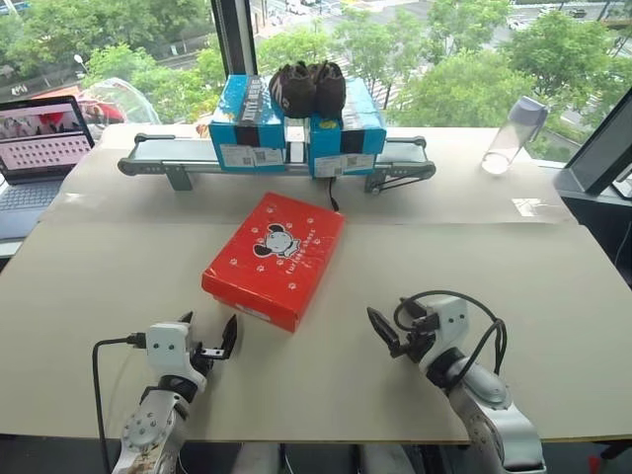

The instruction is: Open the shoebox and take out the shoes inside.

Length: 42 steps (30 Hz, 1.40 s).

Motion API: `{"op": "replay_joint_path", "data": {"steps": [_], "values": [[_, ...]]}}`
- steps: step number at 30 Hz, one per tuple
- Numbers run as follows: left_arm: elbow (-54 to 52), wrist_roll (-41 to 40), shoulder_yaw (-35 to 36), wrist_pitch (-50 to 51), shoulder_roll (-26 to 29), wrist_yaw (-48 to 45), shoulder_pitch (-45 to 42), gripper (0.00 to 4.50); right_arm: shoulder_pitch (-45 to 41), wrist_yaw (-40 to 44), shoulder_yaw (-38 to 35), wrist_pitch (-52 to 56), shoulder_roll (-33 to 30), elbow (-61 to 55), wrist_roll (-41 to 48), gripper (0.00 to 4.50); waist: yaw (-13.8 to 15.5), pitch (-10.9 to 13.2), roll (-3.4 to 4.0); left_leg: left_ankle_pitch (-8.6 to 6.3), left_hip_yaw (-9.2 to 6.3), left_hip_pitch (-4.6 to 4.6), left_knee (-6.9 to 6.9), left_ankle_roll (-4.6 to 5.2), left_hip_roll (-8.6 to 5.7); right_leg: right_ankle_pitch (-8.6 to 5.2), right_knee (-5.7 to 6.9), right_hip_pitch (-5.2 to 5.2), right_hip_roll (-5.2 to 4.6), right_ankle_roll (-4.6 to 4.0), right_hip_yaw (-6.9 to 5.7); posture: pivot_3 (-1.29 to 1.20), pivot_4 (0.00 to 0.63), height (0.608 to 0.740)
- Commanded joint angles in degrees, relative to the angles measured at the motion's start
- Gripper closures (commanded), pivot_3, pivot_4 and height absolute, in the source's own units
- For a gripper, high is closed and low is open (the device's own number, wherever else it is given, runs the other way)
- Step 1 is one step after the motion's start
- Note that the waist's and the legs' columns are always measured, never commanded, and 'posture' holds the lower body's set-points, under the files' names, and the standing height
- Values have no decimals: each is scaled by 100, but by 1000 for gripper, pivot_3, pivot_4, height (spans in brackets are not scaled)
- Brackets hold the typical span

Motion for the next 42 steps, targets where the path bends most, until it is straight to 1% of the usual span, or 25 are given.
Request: {"op": "replay_joint_path", "data": {"steps": [1,4,8,12,13,15,17,19,21,23,25,29,31,33,35,36,40,42], "values": [[26,-51,156,-152,84,-154,69,0,9,-83,-67,-125,-8,-253,2,39,-1,0,0,0,0,0,0,0,0,0,0,0,0,0,0,0,150,740],[281,-252,593,-367,236,-390,229,0,-88,-99,-109,-103,-89,-248,-51,39,-19,0,0,0,1,2,1,0,0,0,2,1,0,-1,1,0,150,740],[712,-565,1308,-526,686,-719,24,0,-385,43,-211,-119,-327,-90,-6,39,-28,0,0,0,1,4,0,0,5,0,8,-4,4,-7,0,0,150,740],[1489,-891,2077,-629,1286,-1039,-452,0,-862,234,-335,-150,-623,230,14,39,-12,1,-3,3,1,6,9,2,6,5,12,-3,6,-18,-4,0,150,740],[1627,-975,2180,-619,1414,-1152,-578,0,-971,259,-372,-118,-661,289,50,39,-2,1,-4,4,0,6,10,2,6,8,12,-3,6,-20,-5,0,150,740],[2029,-1092,2359,-662,1877,-1520,-1024,0,-1318,377,-403,-80,-819,477,49,39,8,1,-6,6,1,6,14,2,4,12,11,1,3,-15,-5,0,150,740],[2324,-1169,2309,-581,2385,-2032,-1460,0,-1634,599,-347,1,-1017,643,43,39,15,6,-12,10,1,4,17,1,3,16,12,0,5,-12,-6,0,150,740],[2369,-1353,2173,-299,2874,-2576,-1844,0,-1850,866,-283,173,-1212,730,134,39,-1,4,-13,17,0,1,17,1,4,24,13,-2,6,-9,-9,0,150,740],[2379,-1497,2143,-67,3243,-2930,-2128,0,-1966,1105,-204,287,-1389,768,165,39,-11,6,-16,17,4,1,14,1,4,24,10,-1,6,-8,-7,0,150,740],[2380,-1703,2158,379,3805,-3304,-2540,0,-2161,1416,-146,474,-1602,836,225,39,-31,7,-17,17,4,0,10,1,5,25,9,-4,8,-8,-5,0,150,740],[2182,-1959,2160,934,4329,-3764,-2655,0,-2347,1704,-60,567,-1782,951,234,39,-69,12,-20,17,5,-5,4,2,7,25,10,-12,11,-9,-4,0,150,740],[1828,-2454,2293,1881,5124,-4458,-2667,0,-2604,2250,197,649,-2019,1194,252,39,-198,14,-16,16,9,1,-12,2,6,24,10,-13,7,-8,4,0,150,740],[1675,-2637,2331,2239,5354,-4665,-2690,0,-2690,2460,304,642,-2082,1301,234,39,-217,21,-19,16,10,1,-15,2,9,23,14,-16,12,-9,3,0,150,740],[1305,-2978,2476,2667,5623,-5012,-2639,0,-2808,2672,497,686,-2120,1371,195,39,-227,37,-20,16,10,2,-14,2,14,22,20,-18,16,-10,3,0,150,740],[1015,-3557,2698,3353,5849,-5195,-2702,0,-2930,2851,710,682,-2104,1497,128,39,-235,64,-27,17,10,2,-9,2,15,22,23,-19,17,-10,3,0,150,740],[939,-3695,2780,3547,5899,-5205,-2751,0,-2977,2932,788,698,-2092,1559,118,39,-241,70,-28,17,10,2,-4,2,16,22,25,-19,18,-10,3,0,150,740],[684,-3930,3014,4059,6110,-5274,-2756,0,-3216,3199,1000,538,-2013,1868,61,39,-246,77,-24,17,11,5,3,3,15,22,29,-16,18,-10,4,0,150,740],[503,-4058,3229,4350,6239,-5398,-2703,0,-3440,3401,1201,361,-1978,2096,-86,548,-260,80,-25,17,10,7,4,3,16,23,34,-17,21,-11,5,0,150,740]]}}
